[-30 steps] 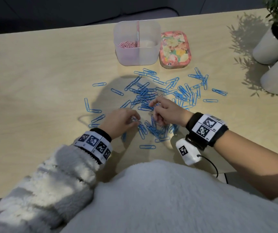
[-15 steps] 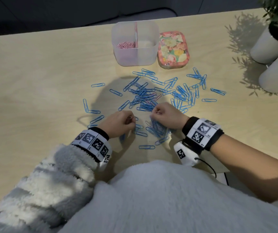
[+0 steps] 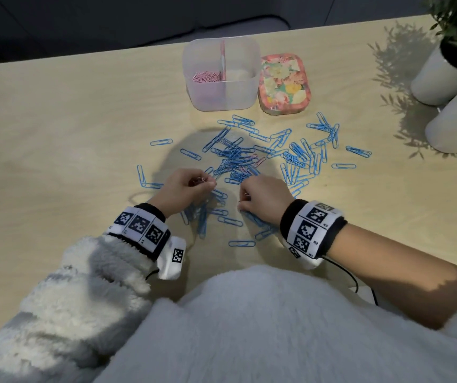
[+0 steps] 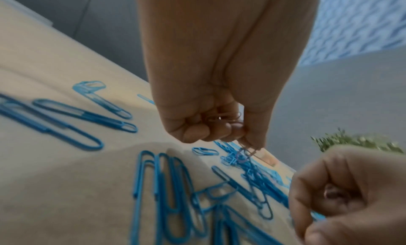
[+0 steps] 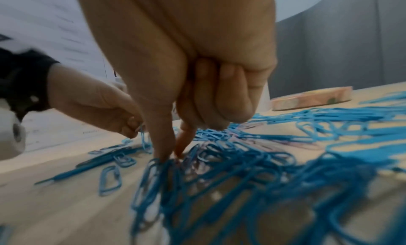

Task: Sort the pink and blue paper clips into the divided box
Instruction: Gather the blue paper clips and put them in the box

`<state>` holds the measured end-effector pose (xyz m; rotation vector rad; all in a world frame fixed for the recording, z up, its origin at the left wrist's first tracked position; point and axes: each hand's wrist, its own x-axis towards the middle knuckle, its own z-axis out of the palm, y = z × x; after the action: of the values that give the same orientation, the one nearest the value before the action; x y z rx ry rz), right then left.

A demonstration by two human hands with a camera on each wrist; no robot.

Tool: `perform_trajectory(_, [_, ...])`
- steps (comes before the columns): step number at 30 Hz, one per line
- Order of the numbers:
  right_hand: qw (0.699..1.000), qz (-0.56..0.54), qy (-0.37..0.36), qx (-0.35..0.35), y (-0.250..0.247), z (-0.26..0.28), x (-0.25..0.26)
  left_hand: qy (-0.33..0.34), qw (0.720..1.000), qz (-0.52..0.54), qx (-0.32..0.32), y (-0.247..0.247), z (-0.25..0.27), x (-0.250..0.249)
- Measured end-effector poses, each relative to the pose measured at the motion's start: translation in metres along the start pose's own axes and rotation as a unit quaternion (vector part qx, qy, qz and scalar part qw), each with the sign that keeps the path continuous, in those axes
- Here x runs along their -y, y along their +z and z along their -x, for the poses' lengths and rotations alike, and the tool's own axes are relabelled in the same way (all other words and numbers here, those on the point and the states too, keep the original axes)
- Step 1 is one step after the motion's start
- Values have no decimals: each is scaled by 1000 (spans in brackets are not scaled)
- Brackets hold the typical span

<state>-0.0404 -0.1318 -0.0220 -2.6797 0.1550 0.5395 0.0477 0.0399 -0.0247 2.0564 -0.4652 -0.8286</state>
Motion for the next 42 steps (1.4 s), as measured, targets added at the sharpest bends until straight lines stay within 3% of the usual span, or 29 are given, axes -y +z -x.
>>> perform_trajectory(6, [993, -57, -6, 102, -7, -7, -3, -38, 995, 90, 0, -10, -3, -1])
perform_trajectory(9, [977, -199, -18, 74, -44, -19, -1, -43, 991, 128, -20, -13, -6, -1])
perform_trajectory(15, [907, -419, -27, -16, -131, -79, 20, -41, 986, 163, -11, -19, -10, -12])
perform_trajectory(19, [873, -482, 30, -73, -154, -126, 36, -56, 986, 153, -19, -26, -18, -26])
perform_trajectory(22, [832, -546, 82, -53, -159, -154, 45, -68, 984, 161, -39, -32, -27, -41])
perform_trajectory(24, [829, -547, 104, -47, -159, -169, 46, -61, 984, 155, -62, -38, -36, -53])
perform_trajectory(29, [803, -582, 123, -45, -160, -177, 38, -7, 989, 33, -145, -61, -81, -82])
perform_trajectory(32, [763, -632, 113, -69, -164, -163, 32, 19, 977, -97, -190, -73, -113, -98])
perform_trajectory(37, [752, -644, 66, -120, -164, -111, 16, 37, 943, -284, -169, -71, -147, -117])
perform_trajectory(40, [770, -618, 63, -144, -154, -81, -2, 33, 926, -349, -142, -66, -155, -108])
perform_trajectory(42, [794, -585, 70, -148, -140, -68, -18, 98, 900, -389, -172, -59, -148, -103])
